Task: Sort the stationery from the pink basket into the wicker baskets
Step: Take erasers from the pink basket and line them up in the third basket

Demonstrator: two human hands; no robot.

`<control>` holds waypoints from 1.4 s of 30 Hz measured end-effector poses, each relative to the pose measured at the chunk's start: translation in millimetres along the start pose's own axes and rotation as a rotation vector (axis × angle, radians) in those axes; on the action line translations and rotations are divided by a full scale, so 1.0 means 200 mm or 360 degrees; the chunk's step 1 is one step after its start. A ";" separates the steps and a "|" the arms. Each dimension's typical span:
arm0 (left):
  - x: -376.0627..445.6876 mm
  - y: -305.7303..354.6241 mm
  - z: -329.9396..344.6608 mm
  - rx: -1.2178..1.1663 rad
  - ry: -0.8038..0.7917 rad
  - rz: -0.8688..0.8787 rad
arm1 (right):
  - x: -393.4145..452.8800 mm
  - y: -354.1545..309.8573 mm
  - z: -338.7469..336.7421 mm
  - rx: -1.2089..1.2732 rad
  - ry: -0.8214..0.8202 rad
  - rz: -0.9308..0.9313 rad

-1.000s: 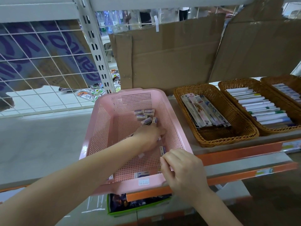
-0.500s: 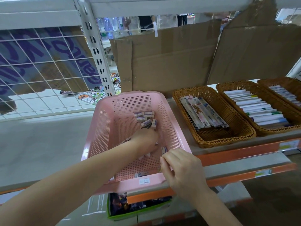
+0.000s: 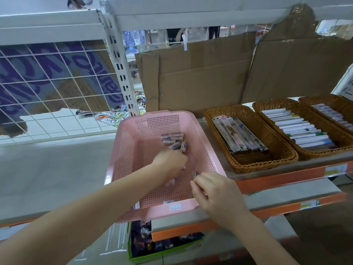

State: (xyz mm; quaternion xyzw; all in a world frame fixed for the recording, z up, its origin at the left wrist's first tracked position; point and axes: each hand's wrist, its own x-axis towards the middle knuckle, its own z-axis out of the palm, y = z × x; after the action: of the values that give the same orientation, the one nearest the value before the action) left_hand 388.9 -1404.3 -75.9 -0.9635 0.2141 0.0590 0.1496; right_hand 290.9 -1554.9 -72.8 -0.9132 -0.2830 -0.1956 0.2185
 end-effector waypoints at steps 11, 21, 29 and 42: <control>-0.08 -0.13 -0.01 0.0005 0.0069 -0.0088 | 0.22 0.04 -0.02 -0.0107 -0.0549 0.0049; -0.02 -0.16 -0.08 -0.0069 0.0084 -0.0237 | 0.43 0.14 -0.05 -0.0199 -0.0415 0.0044; 0.07 -0.08 -0.42 -0.0018 0.0158 -0.0278 | 0.47 0.39 -0.26 -0.0344 -0.0398 0.0126; 0.54 0.71 -0.86 0.0055 0.0352 -0.0180 | 0.13 1.26 -0.85 -0.0454 -0.0485 0.0382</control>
State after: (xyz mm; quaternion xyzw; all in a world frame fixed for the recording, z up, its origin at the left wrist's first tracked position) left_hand 432.6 -1623.8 30.5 -0.9719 0.1755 -0.0598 0.1447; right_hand 423.8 -1818.0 7.2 -0.9809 -0.1717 -0.0662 0.0637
